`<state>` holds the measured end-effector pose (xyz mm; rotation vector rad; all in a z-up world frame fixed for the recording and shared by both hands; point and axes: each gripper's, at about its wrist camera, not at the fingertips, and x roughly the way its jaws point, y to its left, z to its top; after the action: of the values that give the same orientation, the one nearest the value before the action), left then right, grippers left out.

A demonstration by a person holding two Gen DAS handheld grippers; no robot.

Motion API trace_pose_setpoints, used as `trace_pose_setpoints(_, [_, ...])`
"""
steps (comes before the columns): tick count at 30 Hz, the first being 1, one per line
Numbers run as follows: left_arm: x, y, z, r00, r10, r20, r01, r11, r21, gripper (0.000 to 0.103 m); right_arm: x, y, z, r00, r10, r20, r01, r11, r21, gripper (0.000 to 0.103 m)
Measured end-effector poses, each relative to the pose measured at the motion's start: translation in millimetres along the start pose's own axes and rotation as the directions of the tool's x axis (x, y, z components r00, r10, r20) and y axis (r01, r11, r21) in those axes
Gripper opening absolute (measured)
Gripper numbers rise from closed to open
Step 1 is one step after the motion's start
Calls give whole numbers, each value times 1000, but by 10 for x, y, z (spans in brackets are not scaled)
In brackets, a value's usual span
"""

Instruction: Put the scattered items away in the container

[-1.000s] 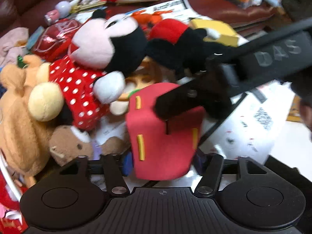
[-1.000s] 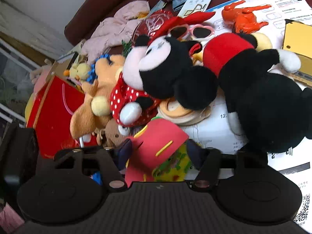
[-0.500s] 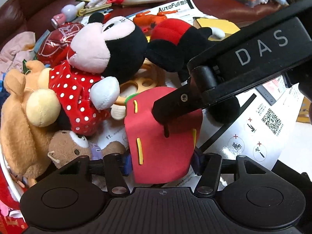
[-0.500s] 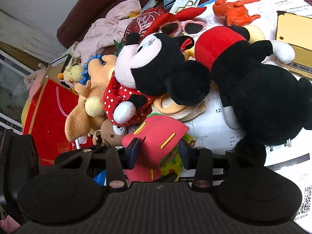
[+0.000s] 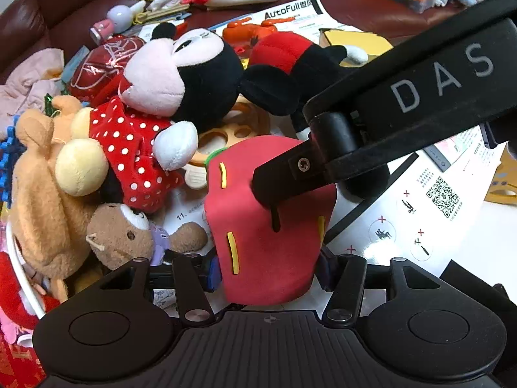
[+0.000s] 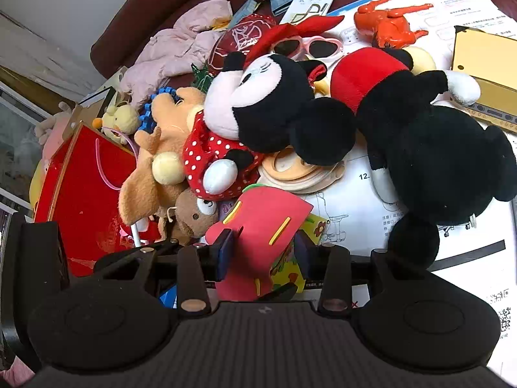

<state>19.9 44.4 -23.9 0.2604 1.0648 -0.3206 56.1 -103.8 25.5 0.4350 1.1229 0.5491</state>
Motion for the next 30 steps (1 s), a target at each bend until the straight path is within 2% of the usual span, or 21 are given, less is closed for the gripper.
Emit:
trace_pose_setpoints(11, [-183, -21, -94, 999, -5, 36, 4, 999, 37, 55, -161, 78, -87, 1000, 28, 12, -27, 999, -34, 46])
trace_pose_setpoints(24, [-211, -19, -174, 998, 34, 53, -37, 998, 50, 53, -173, -14, -86, 996, 89, -29, -85, 990, 111, 40])
trace_pose_setpoints(30, [-188, -26, -177, 998, 26, 52, -28, 999, 43, 51, -150, -80, -50, 994, 108, -35, -99, 977, 188, 44])
